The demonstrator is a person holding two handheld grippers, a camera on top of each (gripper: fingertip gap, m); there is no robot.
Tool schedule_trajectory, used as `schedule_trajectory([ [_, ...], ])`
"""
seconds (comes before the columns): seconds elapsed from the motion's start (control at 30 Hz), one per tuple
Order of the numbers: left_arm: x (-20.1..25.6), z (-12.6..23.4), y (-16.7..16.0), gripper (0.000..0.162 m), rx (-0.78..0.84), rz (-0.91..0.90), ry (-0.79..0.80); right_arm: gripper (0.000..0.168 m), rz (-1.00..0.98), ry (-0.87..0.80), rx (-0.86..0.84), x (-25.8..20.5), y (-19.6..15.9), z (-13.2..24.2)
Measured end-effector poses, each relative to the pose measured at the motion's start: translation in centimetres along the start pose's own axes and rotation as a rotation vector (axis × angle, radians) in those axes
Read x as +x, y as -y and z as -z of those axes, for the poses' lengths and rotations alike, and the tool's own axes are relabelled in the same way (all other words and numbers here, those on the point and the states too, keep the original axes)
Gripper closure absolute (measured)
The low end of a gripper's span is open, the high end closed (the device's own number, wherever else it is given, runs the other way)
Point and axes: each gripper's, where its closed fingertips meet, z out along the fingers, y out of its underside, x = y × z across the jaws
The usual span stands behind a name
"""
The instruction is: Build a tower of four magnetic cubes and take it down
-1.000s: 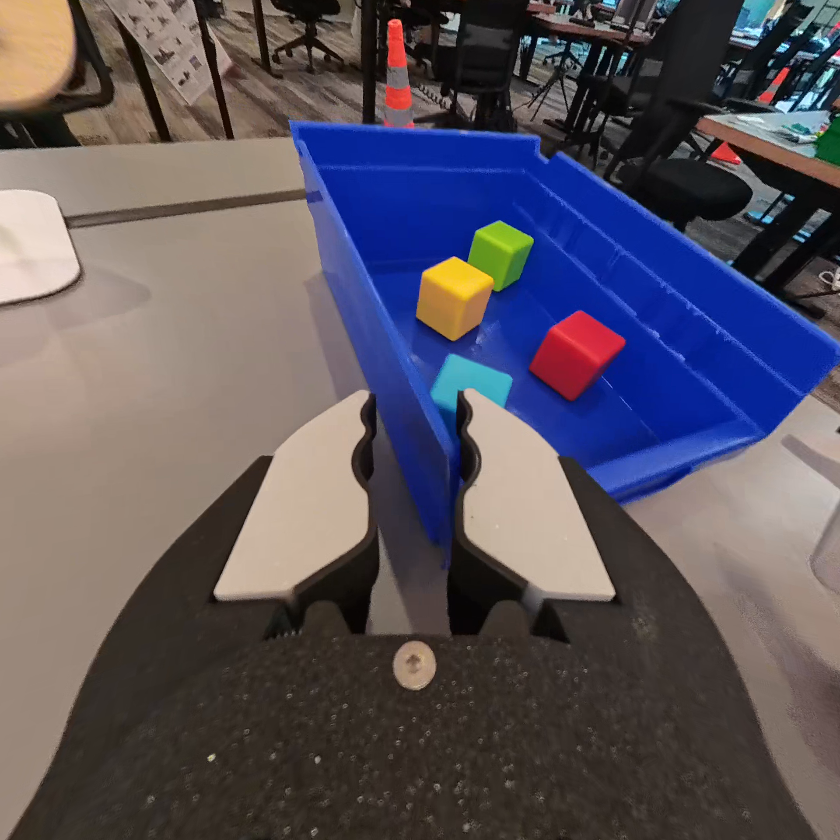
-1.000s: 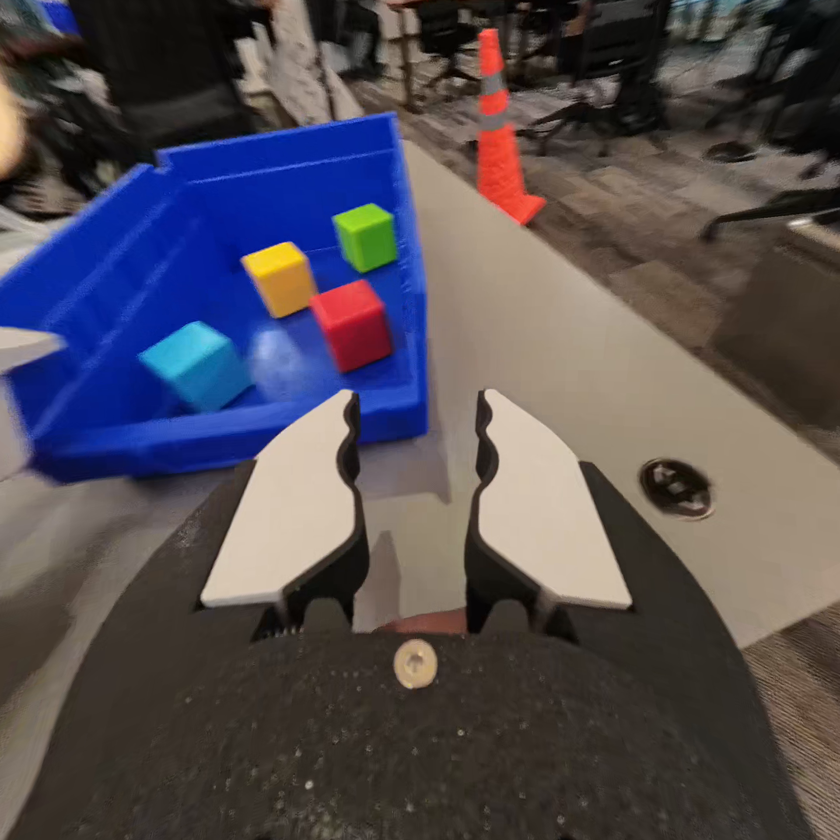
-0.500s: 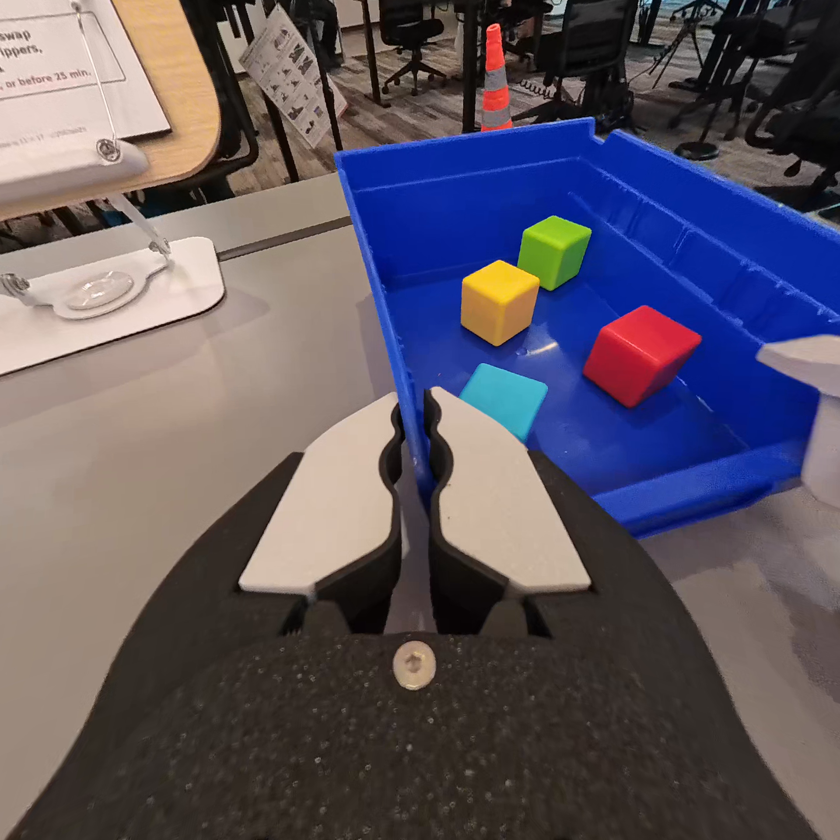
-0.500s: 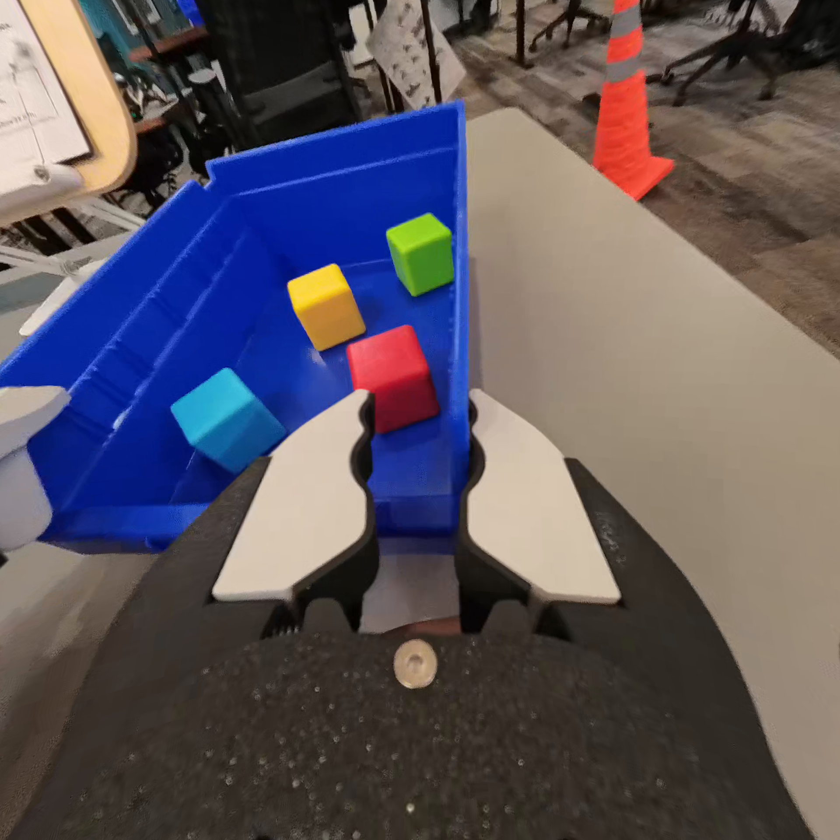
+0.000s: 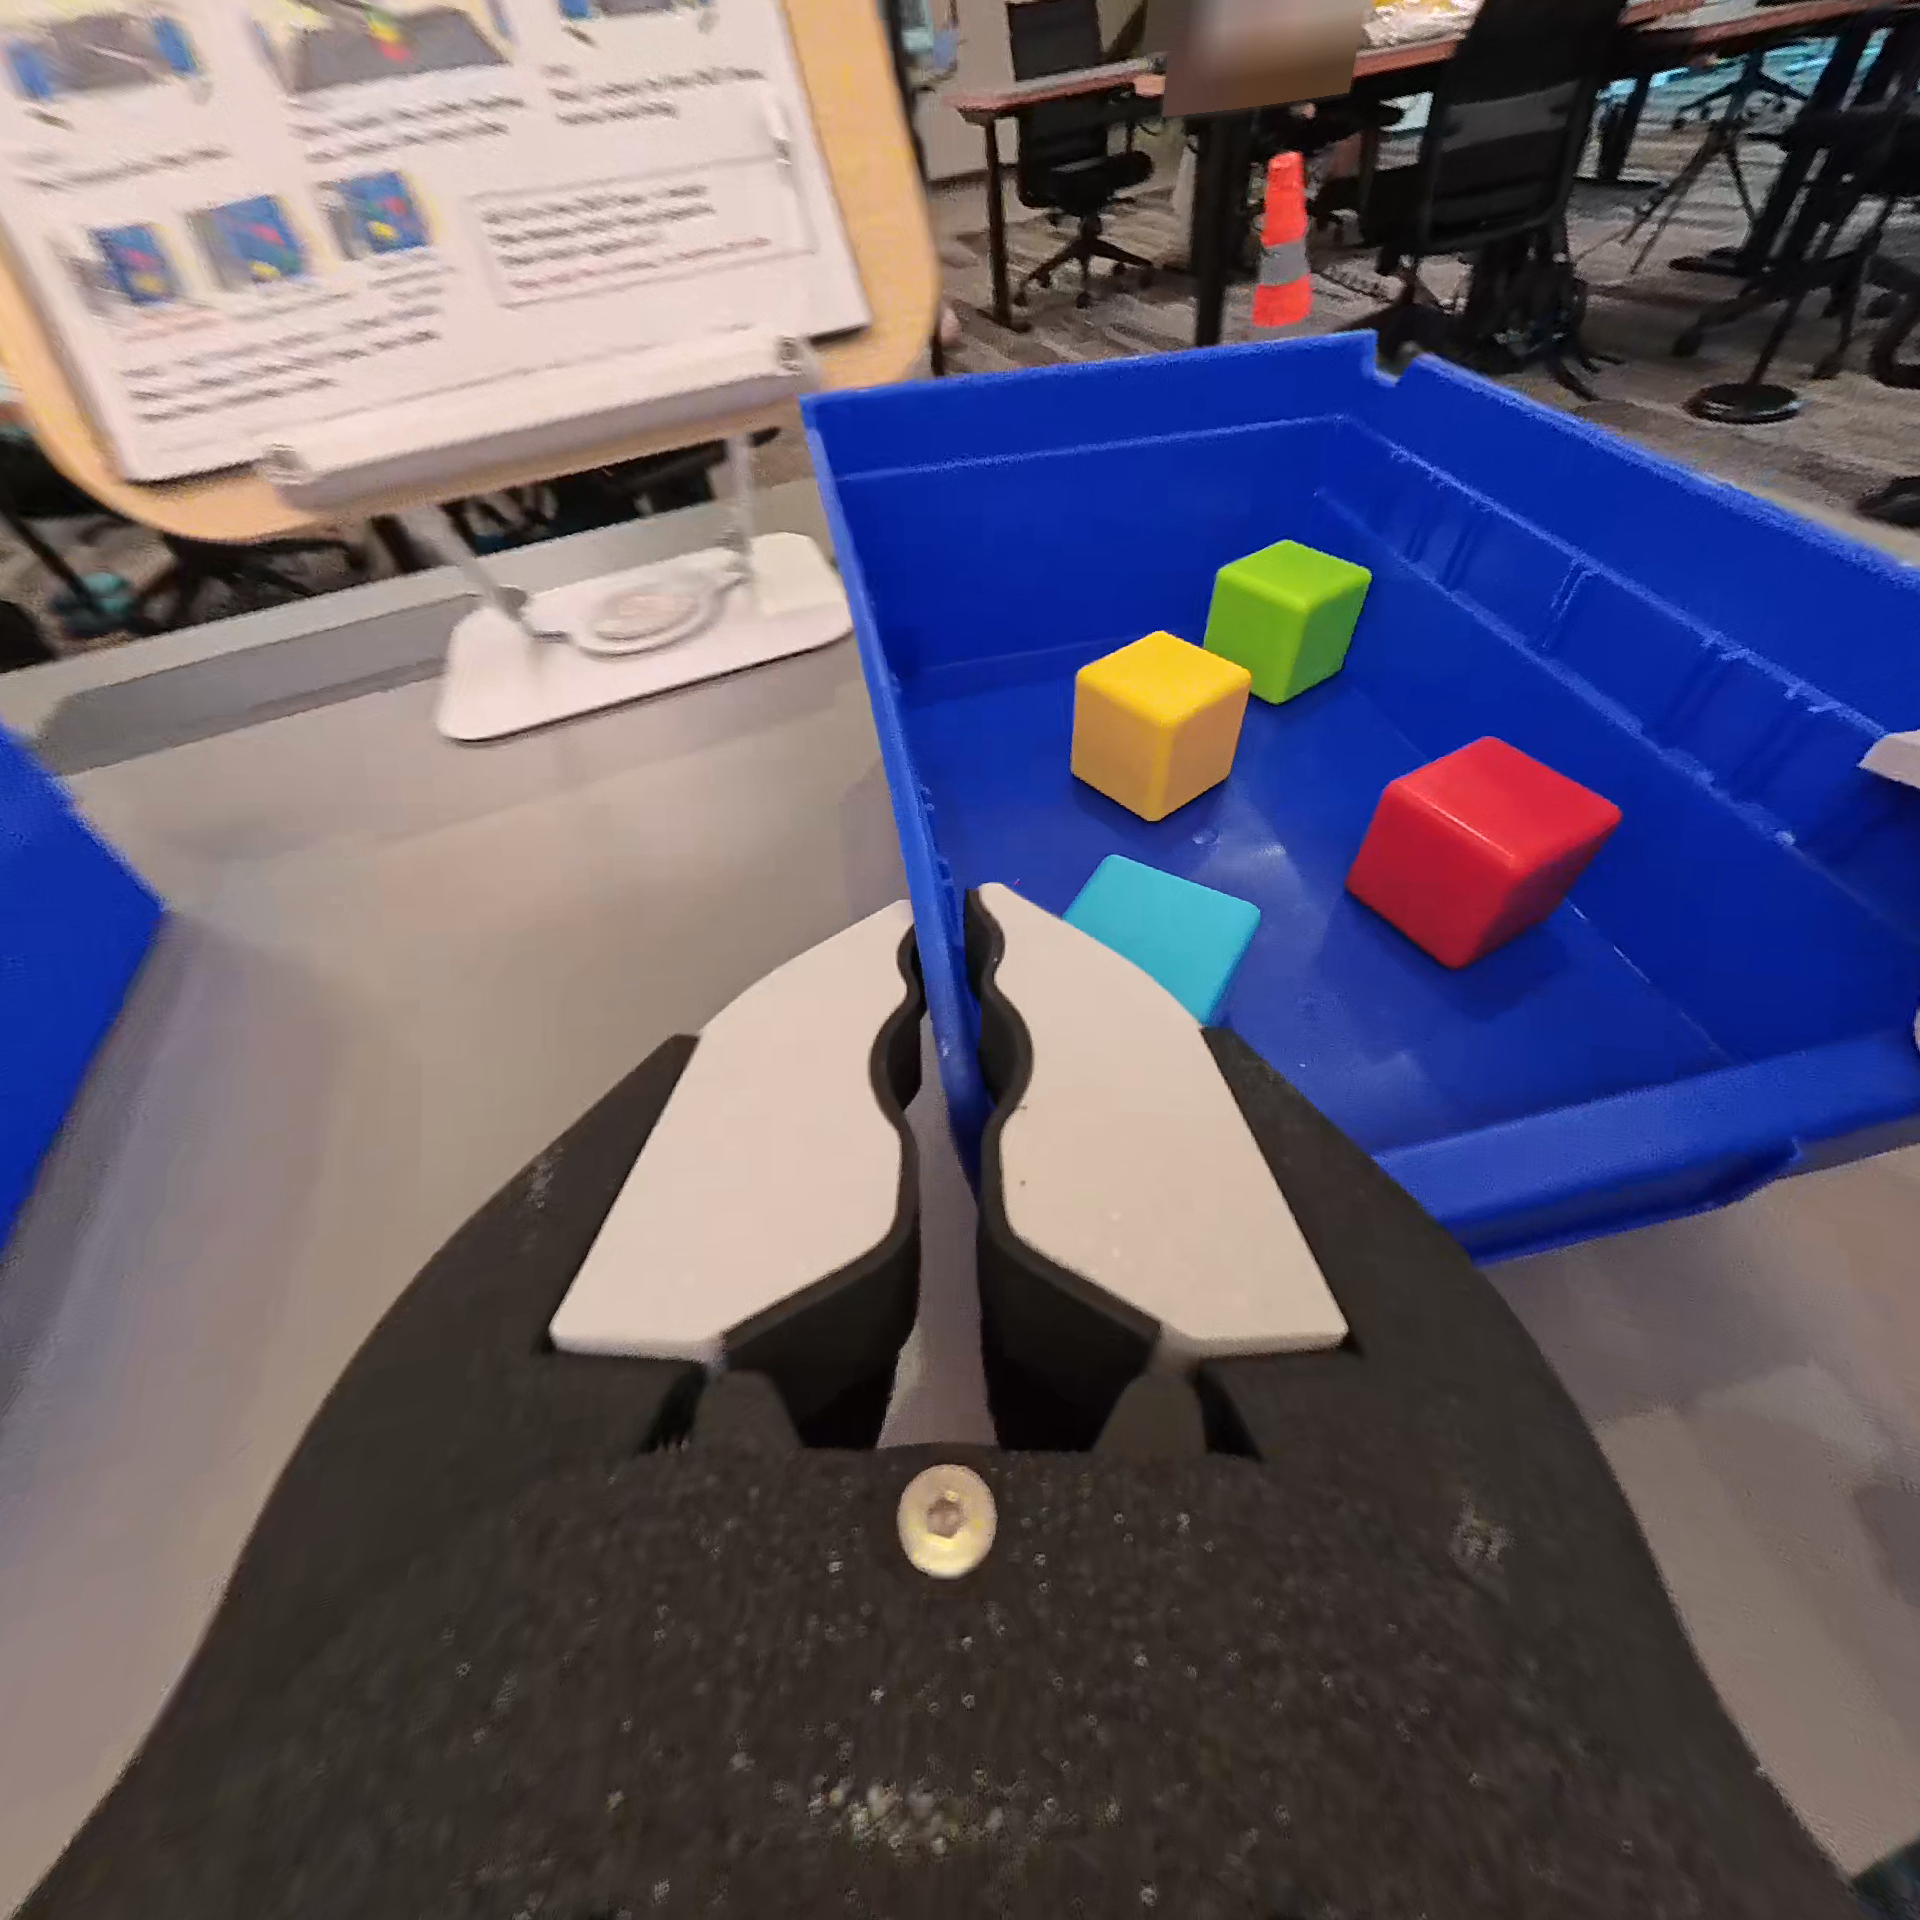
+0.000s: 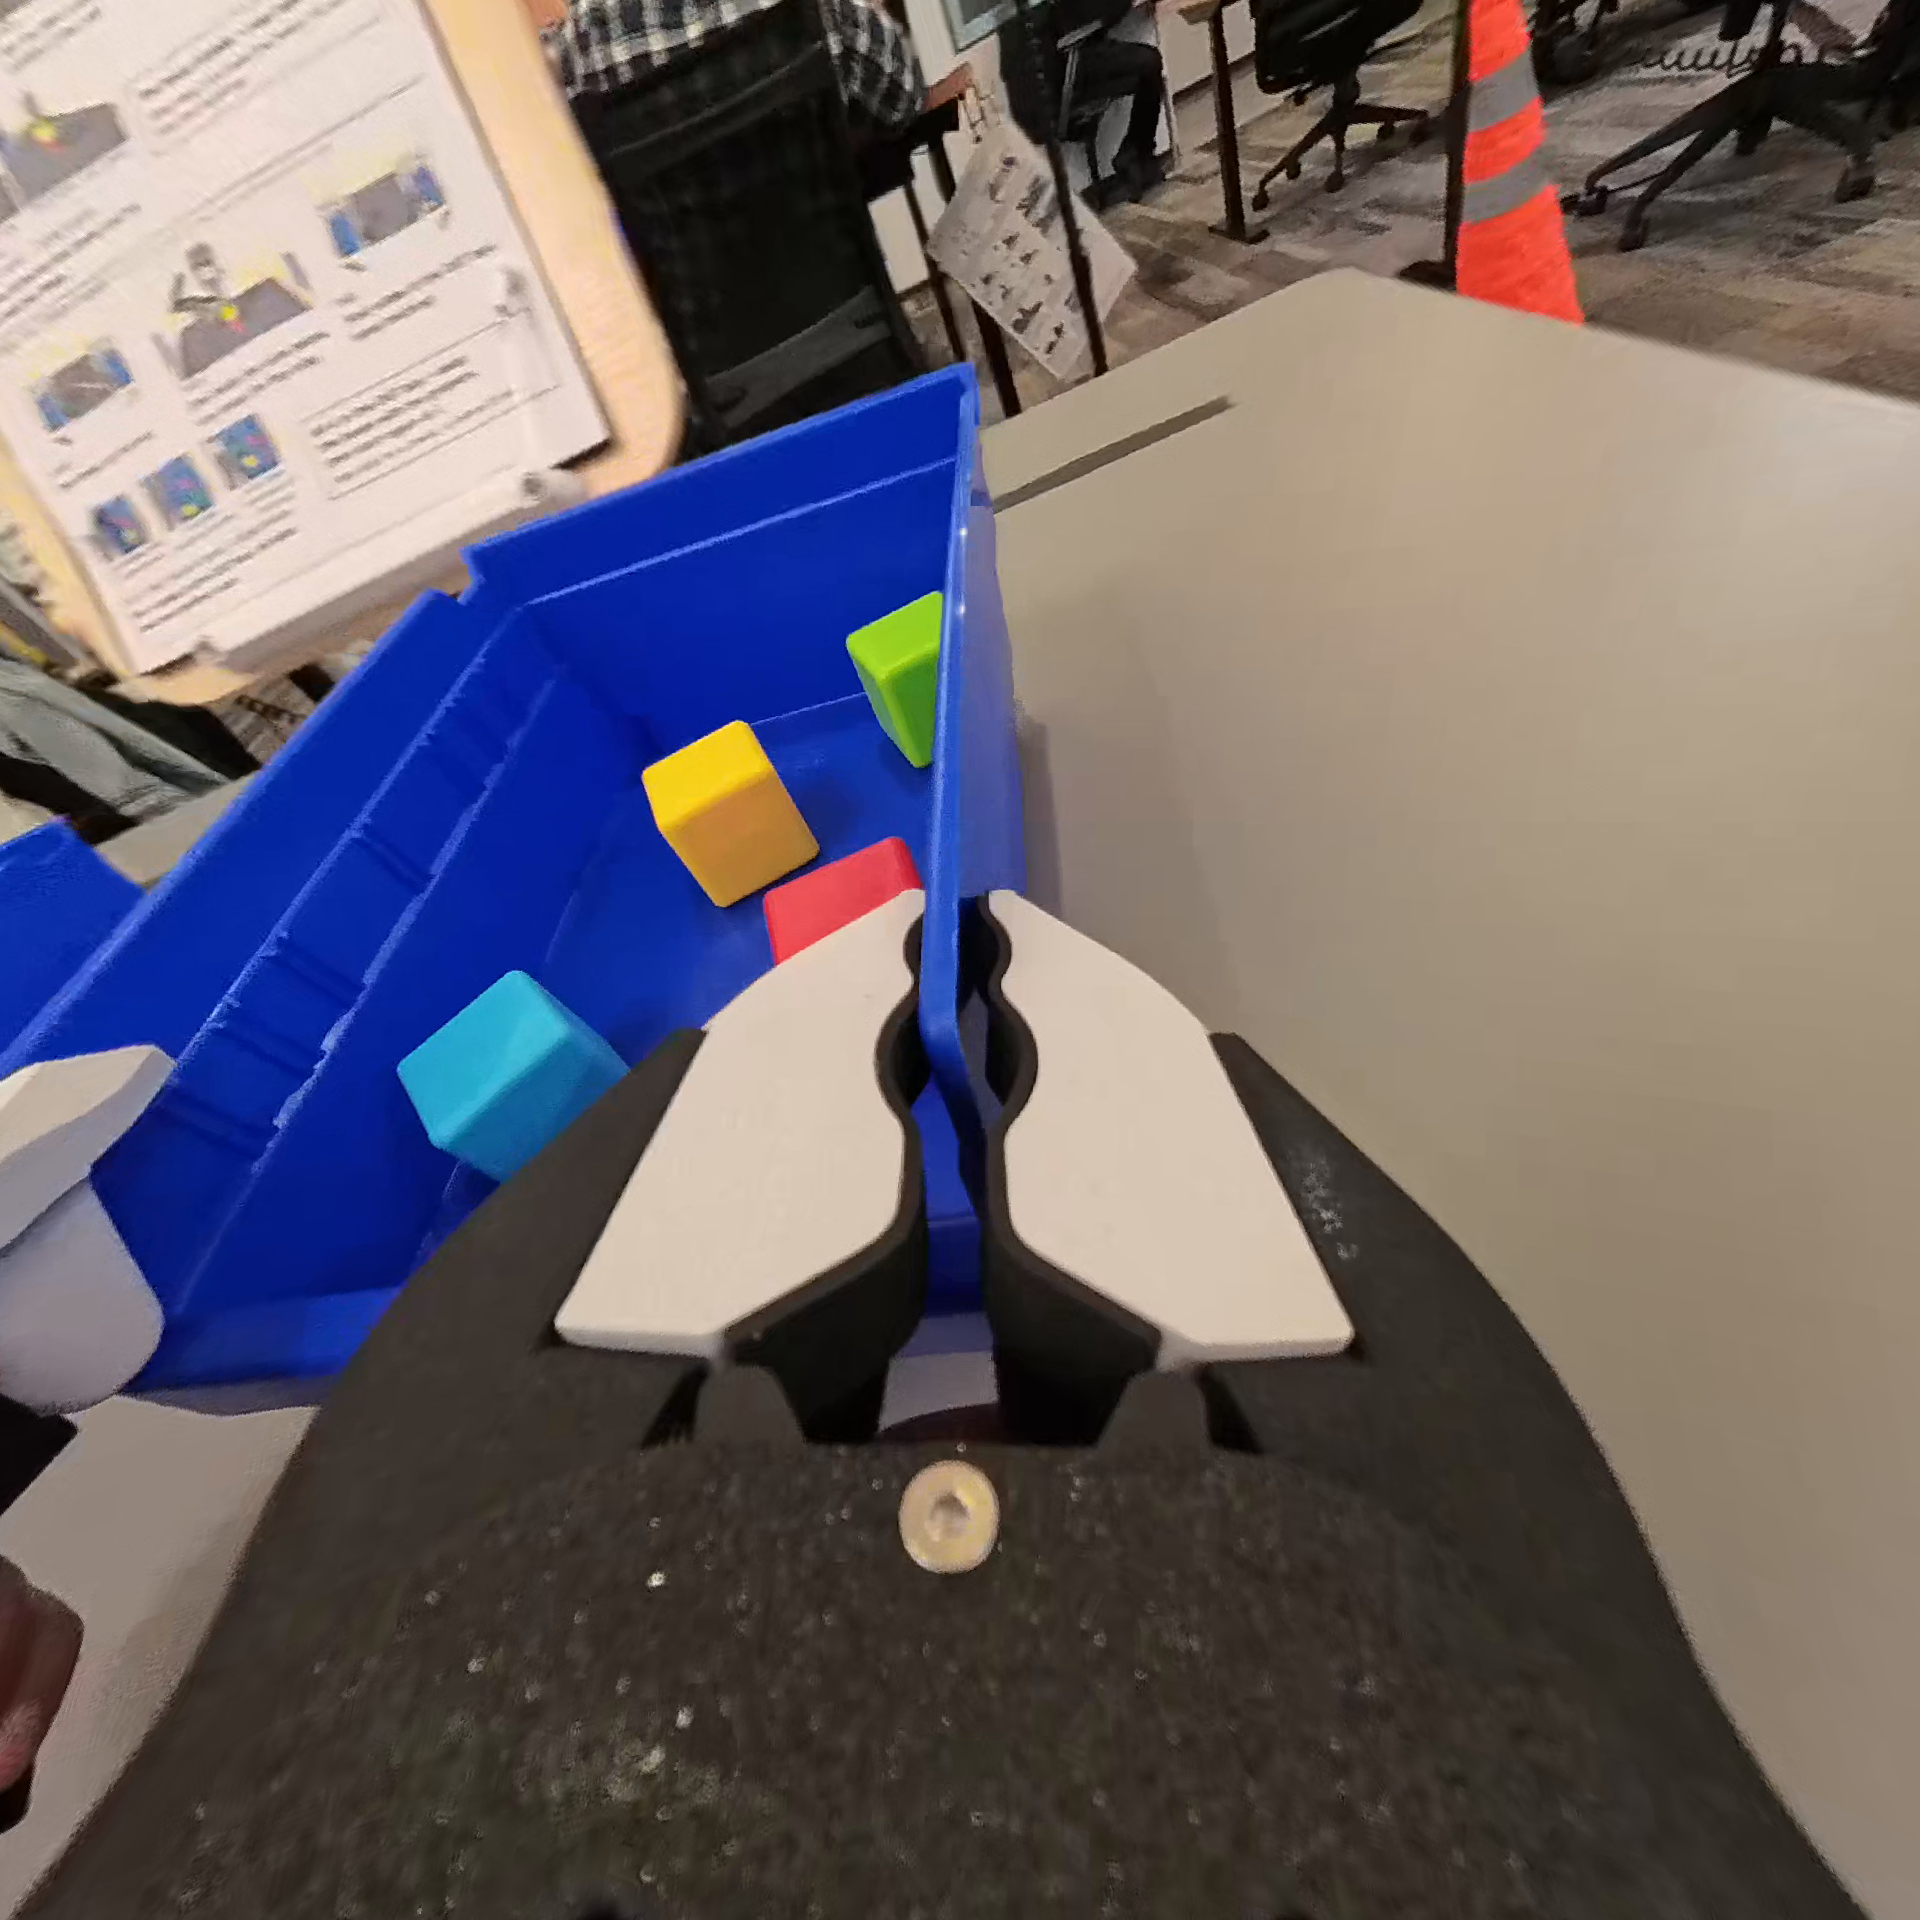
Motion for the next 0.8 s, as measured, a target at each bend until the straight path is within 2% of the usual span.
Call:
schedule_trajectory([
  [0.2, -9.3, 5.0, -1.9, 0.159, 0.014, 0.011, 0.135, 0.163, 0.043, 0.116, 0.005, -10.1, -2.9, 0.2],
  [0.4, -17.6, 6.5, -4.0, 0.16, 0.003, 0.04, 0.21, 0.161, 0.088, 0.194, -0.066, -17.7, -7.3, -1.4],
  [0.53, -20.5, 6.5, -5.4, 0.16, -0.027, 0.076, 0.227, 0.16, 0.116, 0.223, -0.096, -20.3, -8.5, -2.4],
  [0.67, -21.6, 6.0, -6.3, 0.159, -0.044, 0.133, 0.226, 0.16, 0.117, 0.218, -0.104, -21.2, -8.7, -3.3],
  [0.73, -22.1, 6.0, -6.3, 0.159, -0.034, 0.177, 0.227, 0.157, 0.115, 0.266, -0.116, -21.7, -8.9, -3.5],
  [0.77, -22.2, 5.9, -6.3, 0.157, -0.025, 0.191, 0.214, 0.155, 0.117, 0.294, -0.116, -21.8, -8.9, -3.5],
  [0.8, -22.1, 6.0, -6.3, 0.148, -0.02, 0.195, 0.193, 0.153, 0.13, 0.325, -0.116, -21.9, -8.9, -3.4],
])
